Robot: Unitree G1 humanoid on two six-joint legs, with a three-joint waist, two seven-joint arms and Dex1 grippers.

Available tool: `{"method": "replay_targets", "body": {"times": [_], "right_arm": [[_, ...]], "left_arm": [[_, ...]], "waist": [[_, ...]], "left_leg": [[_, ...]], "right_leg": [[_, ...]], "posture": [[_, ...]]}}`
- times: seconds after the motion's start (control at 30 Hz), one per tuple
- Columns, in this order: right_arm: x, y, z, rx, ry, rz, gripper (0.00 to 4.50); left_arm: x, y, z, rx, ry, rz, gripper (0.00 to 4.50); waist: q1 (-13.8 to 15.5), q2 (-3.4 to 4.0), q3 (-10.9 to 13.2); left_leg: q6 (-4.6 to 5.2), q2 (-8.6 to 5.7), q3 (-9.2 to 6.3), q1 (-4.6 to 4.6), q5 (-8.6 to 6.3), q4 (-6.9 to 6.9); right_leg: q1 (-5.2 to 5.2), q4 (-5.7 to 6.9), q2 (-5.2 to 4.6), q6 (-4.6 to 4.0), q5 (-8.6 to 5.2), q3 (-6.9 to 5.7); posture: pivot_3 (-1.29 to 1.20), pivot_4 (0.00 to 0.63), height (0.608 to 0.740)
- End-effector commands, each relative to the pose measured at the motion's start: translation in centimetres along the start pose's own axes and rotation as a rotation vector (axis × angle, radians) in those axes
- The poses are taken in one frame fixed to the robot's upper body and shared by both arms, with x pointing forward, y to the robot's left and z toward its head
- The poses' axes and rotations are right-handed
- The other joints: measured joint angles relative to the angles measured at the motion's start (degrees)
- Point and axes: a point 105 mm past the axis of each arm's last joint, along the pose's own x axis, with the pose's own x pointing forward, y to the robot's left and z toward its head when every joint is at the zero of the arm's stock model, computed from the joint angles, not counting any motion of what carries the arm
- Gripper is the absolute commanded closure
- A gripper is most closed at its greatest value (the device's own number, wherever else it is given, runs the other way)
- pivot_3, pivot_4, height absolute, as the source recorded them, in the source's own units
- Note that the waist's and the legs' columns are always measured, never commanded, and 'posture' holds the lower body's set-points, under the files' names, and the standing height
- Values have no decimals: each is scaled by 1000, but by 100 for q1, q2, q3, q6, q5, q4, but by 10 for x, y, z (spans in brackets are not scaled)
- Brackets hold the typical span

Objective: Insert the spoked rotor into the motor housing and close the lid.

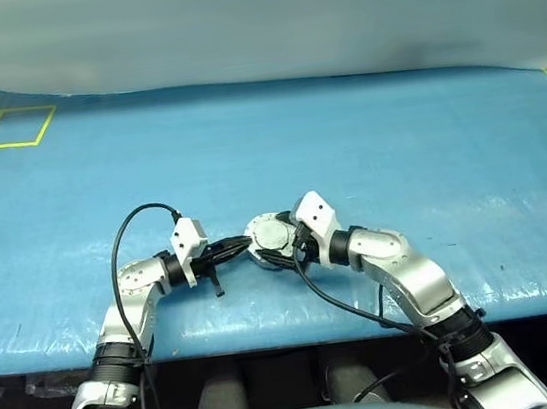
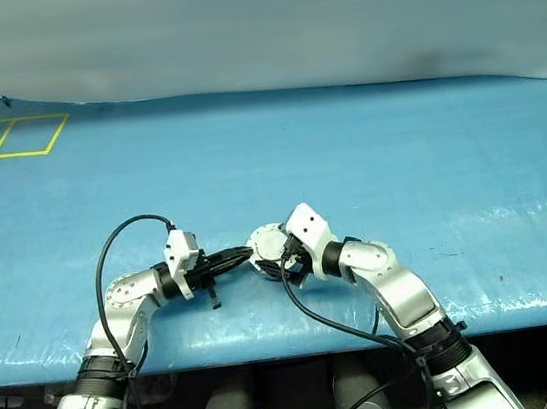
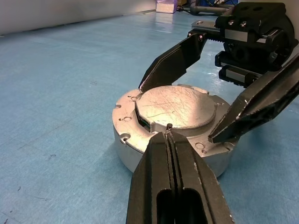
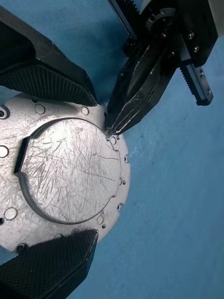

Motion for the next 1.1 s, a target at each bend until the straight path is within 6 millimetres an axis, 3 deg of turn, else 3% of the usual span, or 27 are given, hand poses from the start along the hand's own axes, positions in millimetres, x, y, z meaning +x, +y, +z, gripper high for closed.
{"method": "replay_targets", "body": {"times": [0.03, 0.17, 0.53, 0.83, 1.1], "right_arm": [[-12, -7, 30, 73, -146, -65, 46], [-32, -21, 30, 309, -225, -155, 46], [-69, -17, -13, 888, -279, -145, 46], [-51, -12, -30, 1148, -298, -84, 46], [-31, -2, -30, 1169, -259, -13, 46]], "left_arm": [[3, -8, -7, -6, 26, -25, 4500], [2, -9, -7, -4, 20, -22, 4500], [2, -11, -3, 7, -1, -23, 4500], [1, -10, -1, 18, 0, -16, 4500], [0, -10, -1, 22, 5, -13, 4500]], "waist": [[3, 0, 0], [22, 0, 0], [-3, 3, 2], [-20, 6, 3], [-52, 7, 3]], "left_leg": [[0, 0, 0, -2, 0, 0], [0, 0, -2, -6, 0, -2], [0, 3, -3, -6, -1, -7], [0, 2, -2, -8, -1, -7], [0, 2, -3, -8, -1, -9]], "right_leg": [[-1, 0, 0, 0, 0, 0], [-3, -1, 0, 0, 0, -1], [-3, -6, -2, -1, -1, -2], [-4, -8, -3, -1, -1, -2], [-4, -10, -2, -1, -1, -2]], "posture": [[0, 150, 740], [0, 150, 740], [0, 150, 740], [0, 150, 740], [0, 150, 740]]}}
